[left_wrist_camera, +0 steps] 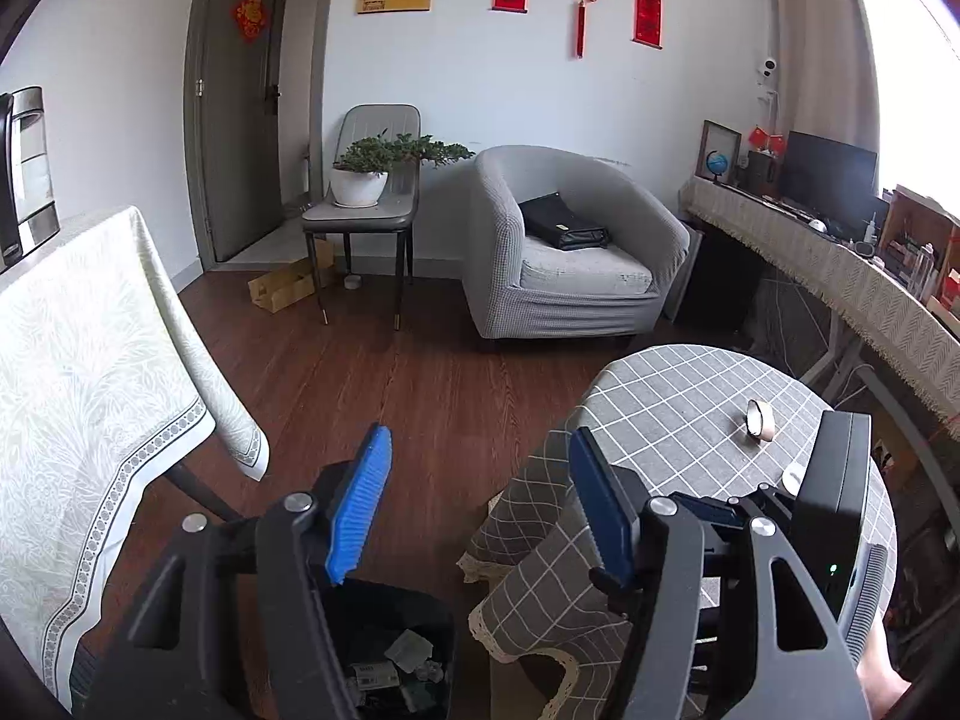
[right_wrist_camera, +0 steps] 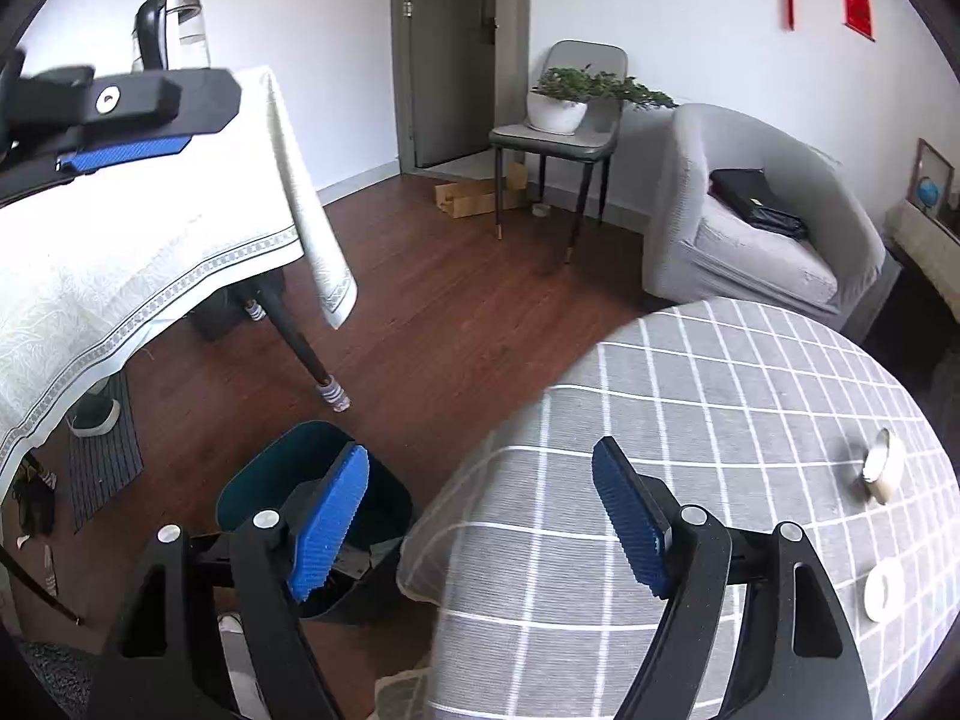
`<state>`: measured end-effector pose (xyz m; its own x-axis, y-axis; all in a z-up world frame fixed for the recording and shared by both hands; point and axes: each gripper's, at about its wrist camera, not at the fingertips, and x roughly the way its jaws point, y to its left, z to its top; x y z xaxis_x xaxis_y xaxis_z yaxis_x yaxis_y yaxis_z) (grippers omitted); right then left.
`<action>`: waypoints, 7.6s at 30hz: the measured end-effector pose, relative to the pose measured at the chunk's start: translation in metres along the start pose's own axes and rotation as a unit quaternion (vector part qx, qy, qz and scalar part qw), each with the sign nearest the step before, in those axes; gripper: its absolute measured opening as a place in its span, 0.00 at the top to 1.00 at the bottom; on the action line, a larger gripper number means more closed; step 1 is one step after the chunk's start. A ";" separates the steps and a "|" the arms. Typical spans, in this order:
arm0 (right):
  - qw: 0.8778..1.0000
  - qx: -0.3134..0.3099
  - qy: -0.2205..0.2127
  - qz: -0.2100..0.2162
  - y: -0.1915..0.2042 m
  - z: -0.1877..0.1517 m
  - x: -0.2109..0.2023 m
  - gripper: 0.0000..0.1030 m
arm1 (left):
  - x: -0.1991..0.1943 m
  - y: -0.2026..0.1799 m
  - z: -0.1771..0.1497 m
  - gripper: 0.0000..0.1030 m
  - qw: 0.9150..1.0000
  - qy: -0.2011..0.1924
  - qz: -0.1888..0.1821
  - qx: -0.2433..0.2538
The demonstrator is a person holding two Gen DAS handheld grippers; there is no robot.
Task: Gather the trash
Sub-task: 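Move both grippers back toward the table, then grasp the white cap with the right gripper while the left grasps the brown tape roll, then carry the tape roll and white cap over the teal bin, then open the left gripper, then the right, dropping both items into the bin, then move both grippers back toward the table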
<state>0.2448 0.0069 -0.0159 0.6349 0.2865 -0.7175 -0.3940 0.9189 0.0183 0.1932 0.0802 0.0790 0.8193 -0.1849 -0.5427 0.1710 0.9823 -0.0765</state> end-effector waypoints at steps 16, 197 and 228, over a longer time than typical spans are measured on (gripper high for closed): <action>0.995 0.061 0.004 -0.077 -0.116 -0.046 -0.039 0.25 | 0.049 -0.092 -0.007 0.36 0.997 0.028 -0.055 0.038; 0.982 0.022 0.150 0.115 0.133 -0.005 0.177 0.61 | 0.124 0.194 -0.202 0.35 0.951 0.297 0.085 -0.028; 0.967 -0.069 0.217 0.115 0.159 -0.062 0.186 0.39 | 0.046 0.138 -0.070 0.53 0.989 0.111 0.087 -0.032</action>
<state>0.2589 0.1899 -0.1902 0.1936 0.3110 -0.9305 -0.5955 0.7910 0.1405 0.2167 0.2095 -0.0149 0.6914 -0.0080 -0.7224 -0.0041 0.9999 -0.0149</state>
